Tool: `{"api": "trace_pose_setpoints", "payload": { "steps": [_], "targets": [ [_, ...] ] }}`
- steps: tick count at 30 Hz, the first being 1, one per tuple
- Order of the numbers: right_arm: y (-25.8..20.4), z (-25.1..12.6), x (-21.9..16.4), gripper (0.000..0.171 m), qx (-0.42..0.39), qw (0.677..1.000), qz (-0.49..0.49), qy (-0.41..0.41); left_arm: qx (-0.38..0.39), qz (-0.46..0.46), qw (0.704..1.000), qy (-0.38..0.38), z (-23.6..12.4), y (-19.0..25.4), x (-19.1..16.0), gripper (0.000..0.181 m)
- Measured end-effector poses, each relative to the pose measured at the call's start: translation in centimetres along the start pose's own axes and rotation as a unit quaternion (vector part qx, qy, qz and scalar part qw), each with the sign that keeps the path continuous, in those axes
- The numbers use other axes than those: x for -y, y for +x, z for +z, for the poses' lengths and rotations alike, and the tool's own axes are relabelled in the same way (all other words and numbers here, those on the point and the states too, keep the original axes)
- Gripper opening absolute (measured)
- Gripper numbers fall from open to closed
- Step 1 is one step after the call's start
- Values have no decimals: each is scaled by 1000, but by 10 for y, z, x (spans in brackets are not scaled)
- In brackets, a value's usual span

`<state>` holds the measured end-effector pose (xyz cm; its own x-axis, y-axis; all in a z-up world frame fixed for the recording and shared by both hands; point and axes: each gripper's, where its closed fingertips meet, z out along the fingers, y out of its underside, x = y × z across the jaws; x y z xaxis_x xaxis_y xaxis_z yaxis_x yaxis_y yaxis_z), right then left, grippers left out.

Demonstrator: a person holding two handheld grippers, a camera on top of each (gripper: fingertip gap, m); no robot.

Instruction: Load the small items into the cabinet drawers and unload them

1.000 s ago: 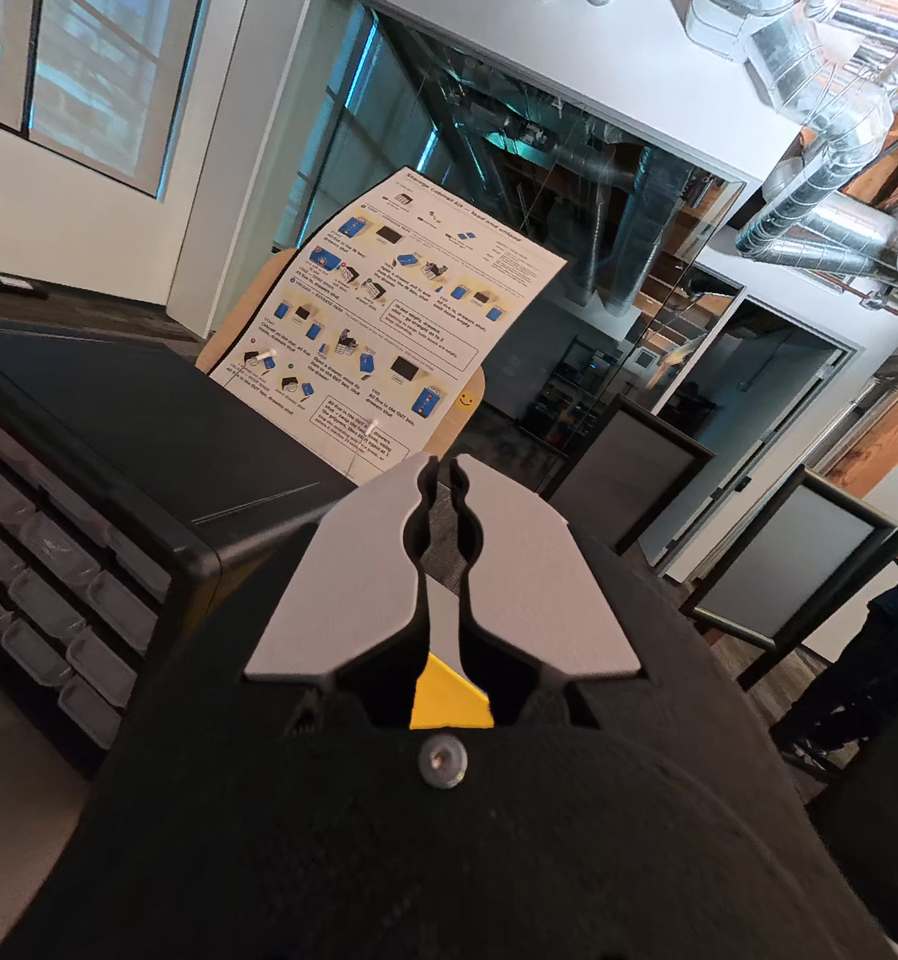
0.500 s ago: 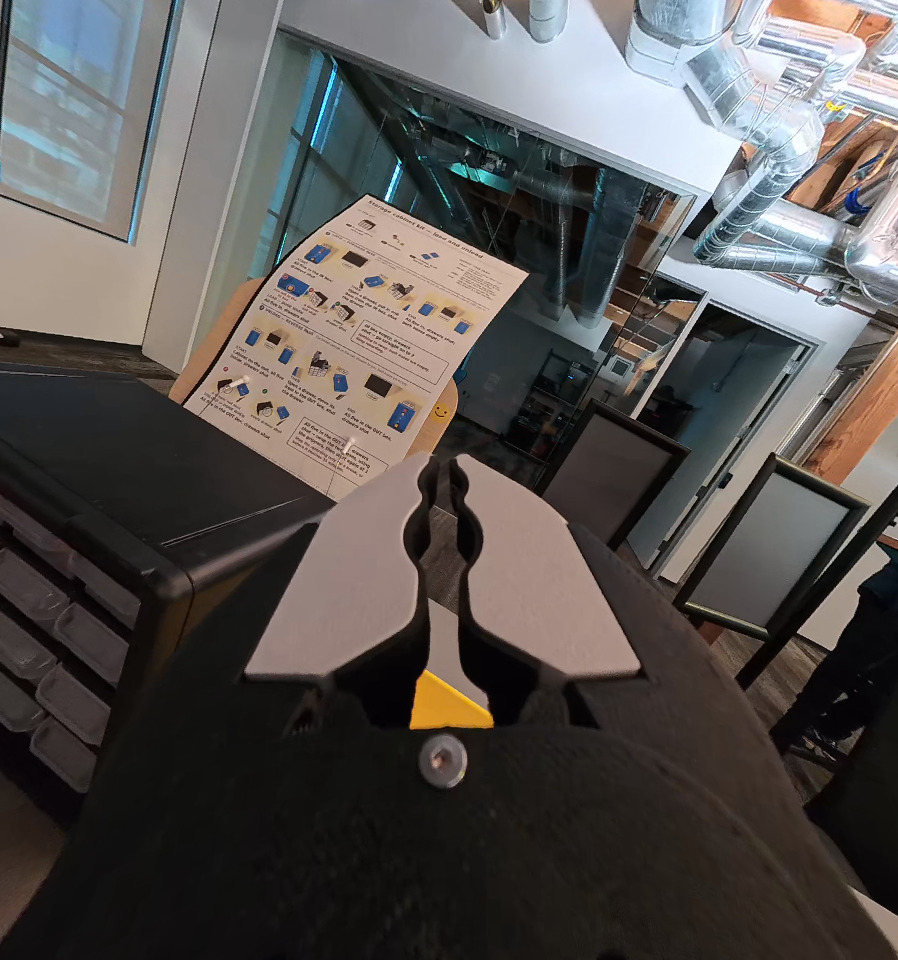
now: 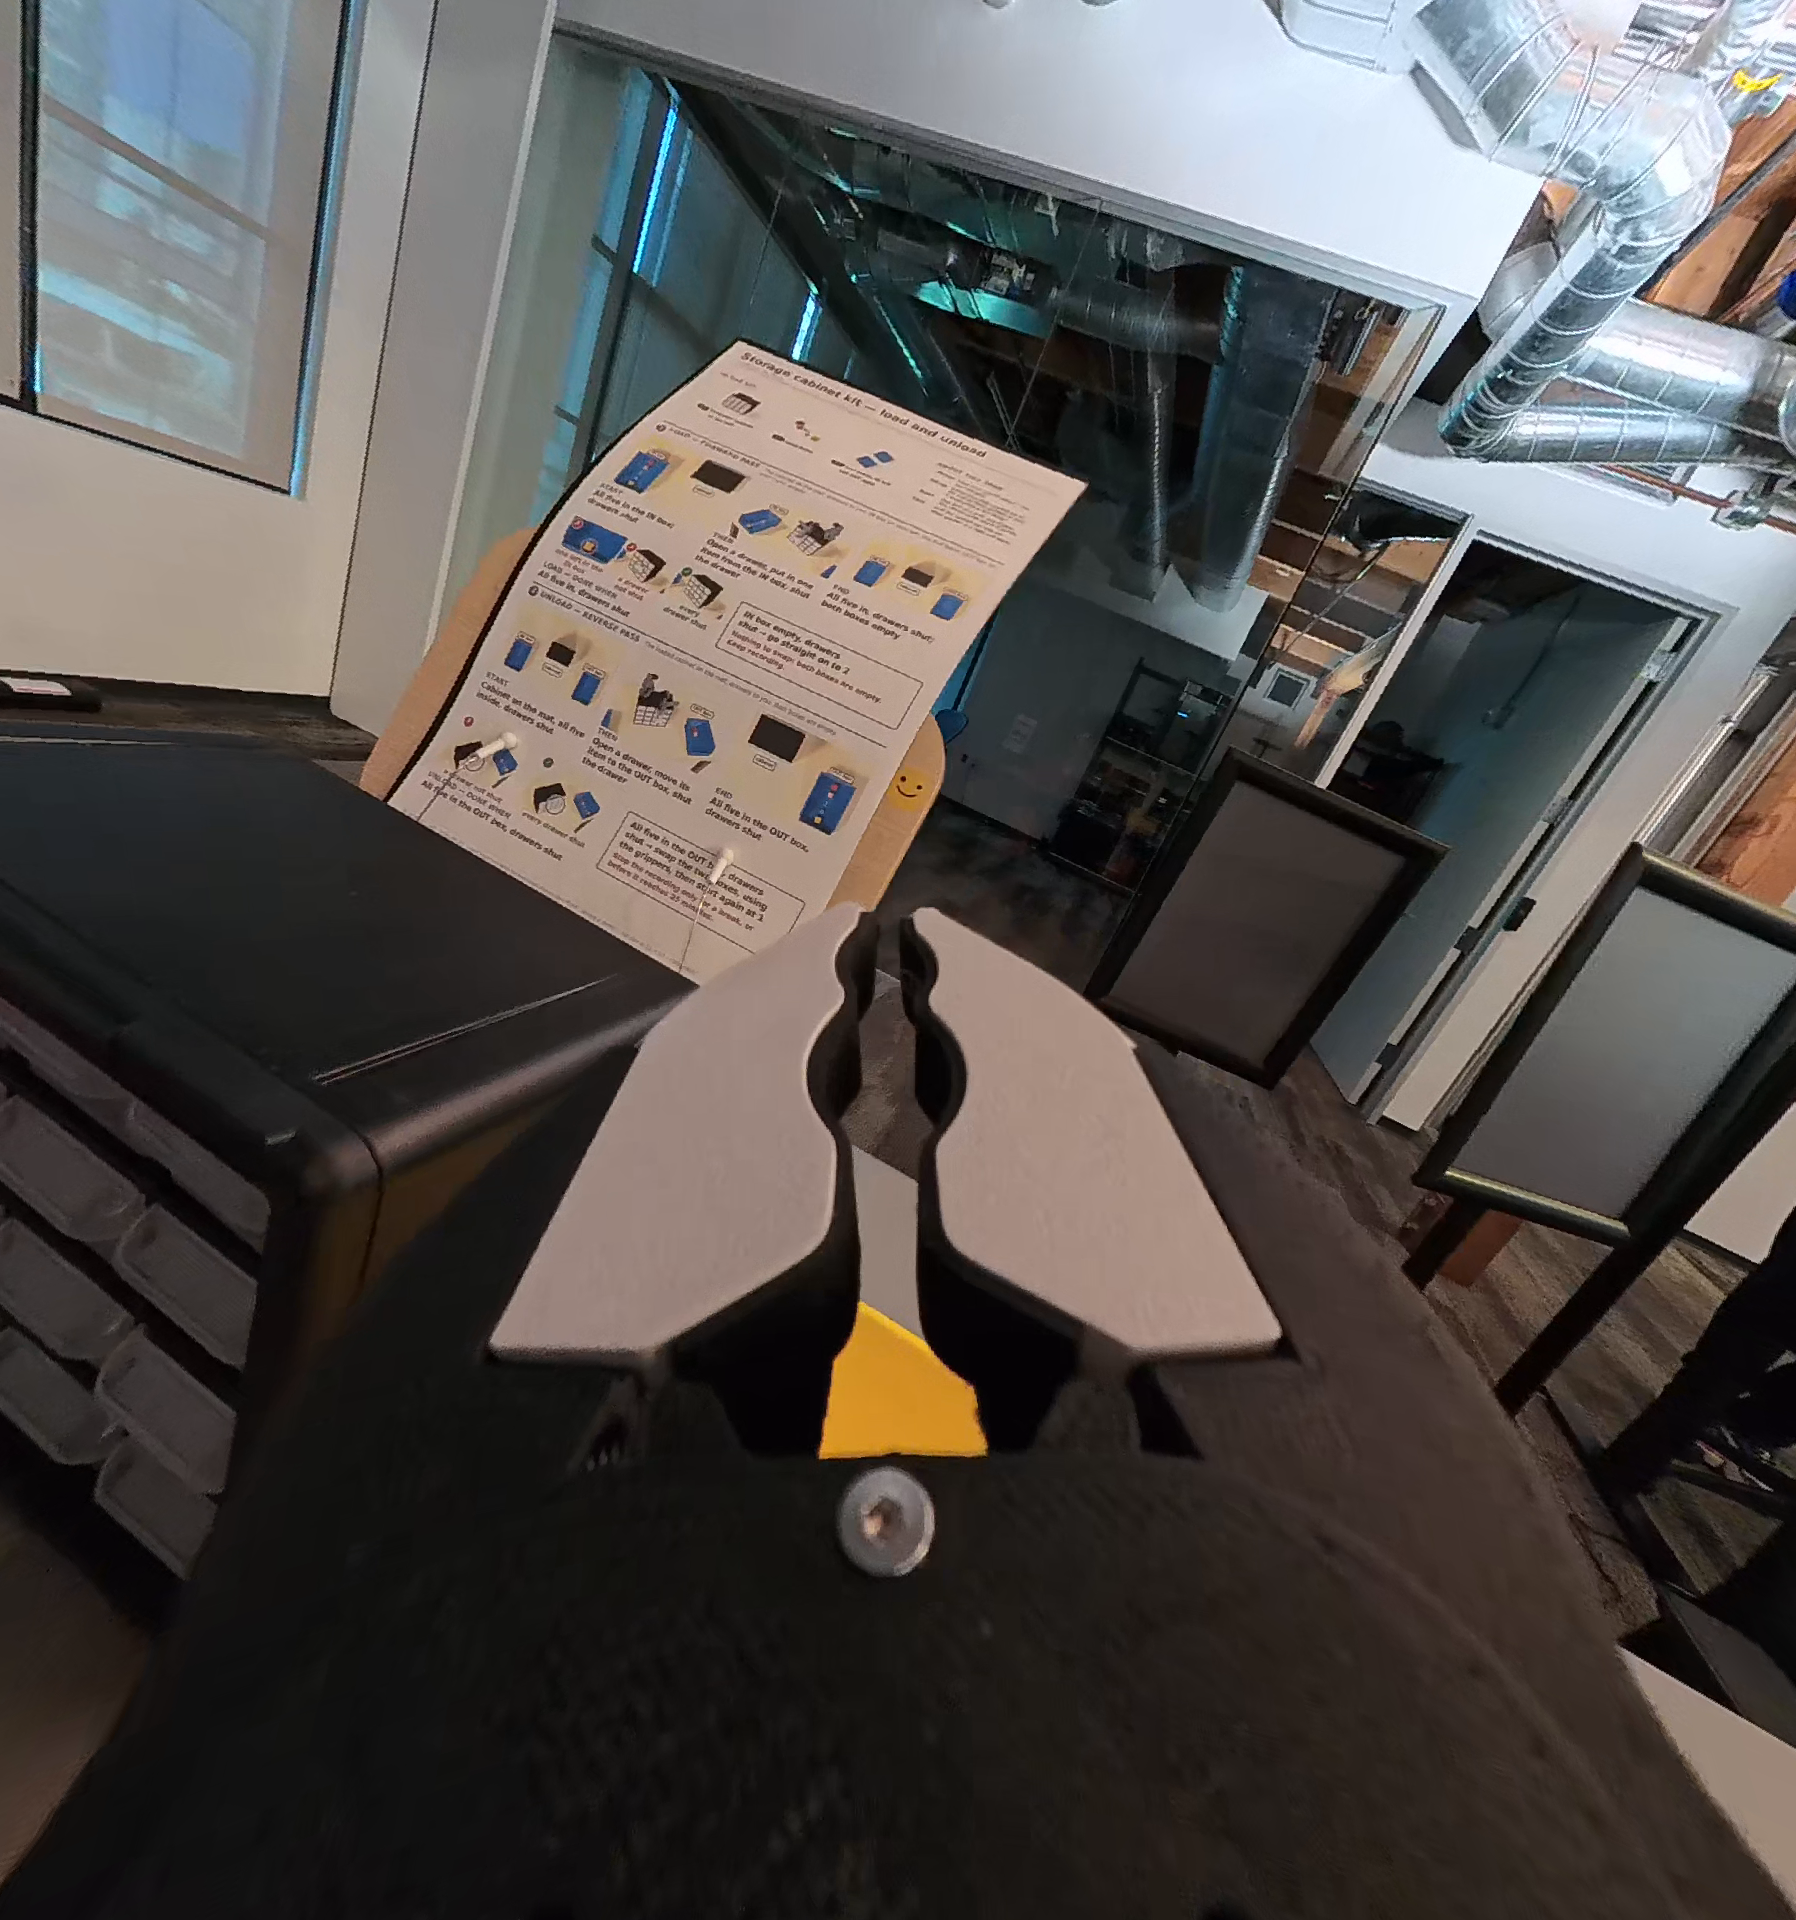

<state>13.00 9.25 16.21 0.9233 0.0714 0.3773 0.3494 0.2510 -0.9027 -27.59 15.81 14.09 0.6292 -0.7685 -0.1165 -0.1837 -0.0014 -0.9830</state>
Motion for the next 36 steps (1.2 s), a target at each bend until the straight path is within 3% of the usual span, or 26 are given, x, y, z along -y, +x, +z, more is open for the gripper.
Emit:
{"api": "trace_pose_setpoints", "payload": {
  "steps": [36],
  "targets": [
    [-22,10,-11,5,40,998,-24,-34,-5,2,1000,-14,4,2,-5,15]
  ]
}}
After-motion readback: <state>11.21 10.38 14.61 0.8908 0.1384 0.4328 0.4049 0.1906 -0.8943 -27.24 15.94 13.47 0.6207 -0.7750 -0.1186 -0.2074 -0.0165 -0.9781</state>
